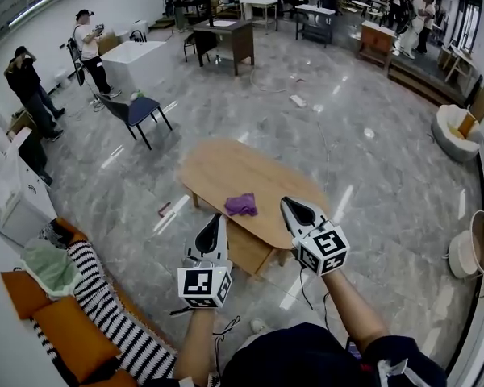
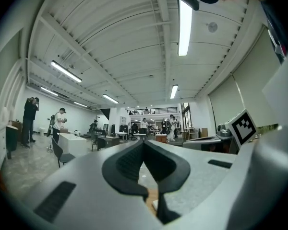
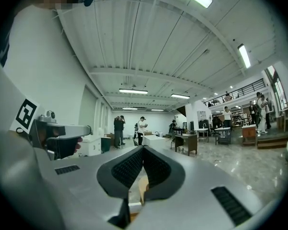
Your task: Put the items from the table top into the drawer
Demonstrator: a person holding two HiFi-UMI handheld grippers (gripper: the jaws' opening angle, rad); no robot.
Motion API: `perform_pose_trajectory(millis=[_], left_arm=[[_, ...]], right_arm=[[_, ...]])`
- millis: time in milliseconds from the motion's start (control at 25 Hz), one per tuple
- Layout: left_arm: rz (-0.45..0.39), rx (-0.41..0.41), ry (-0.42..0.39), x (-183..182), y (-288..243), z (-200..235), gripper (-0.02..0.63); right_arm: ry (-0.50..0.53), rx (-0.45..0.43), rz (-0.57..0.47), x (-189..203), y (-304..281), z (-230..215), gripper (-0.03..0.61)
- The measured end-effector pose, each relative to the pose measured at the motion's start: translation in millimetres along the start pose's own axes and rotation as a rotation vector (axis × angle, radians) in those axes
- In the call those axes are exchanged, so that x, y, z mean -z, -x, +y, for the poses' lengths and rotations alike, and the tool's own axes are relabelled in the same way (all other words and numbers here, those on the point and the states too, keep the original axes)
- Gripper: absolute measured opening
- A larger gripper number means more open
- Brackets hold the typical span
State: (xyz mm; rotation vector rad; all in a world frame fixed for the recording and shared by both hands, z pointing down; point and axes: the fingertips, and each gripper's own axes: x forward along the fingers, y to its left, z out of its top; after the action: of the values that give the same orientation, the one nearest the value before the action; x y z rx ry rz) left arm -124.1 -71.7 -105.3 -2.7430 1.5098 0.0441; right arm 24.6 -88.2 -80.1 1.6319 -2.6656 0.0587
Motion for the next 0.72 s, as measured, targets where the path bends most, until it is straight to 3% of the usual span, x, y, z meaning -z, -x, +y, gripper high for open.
perform_pose_trajectory(millis=[720], left_arm=[[0.002,0.040,-0.008,12,-63,-4,0.003]], right_arm=[[-0.007,0.040,-0.006,12,-30,-61,0.014]])
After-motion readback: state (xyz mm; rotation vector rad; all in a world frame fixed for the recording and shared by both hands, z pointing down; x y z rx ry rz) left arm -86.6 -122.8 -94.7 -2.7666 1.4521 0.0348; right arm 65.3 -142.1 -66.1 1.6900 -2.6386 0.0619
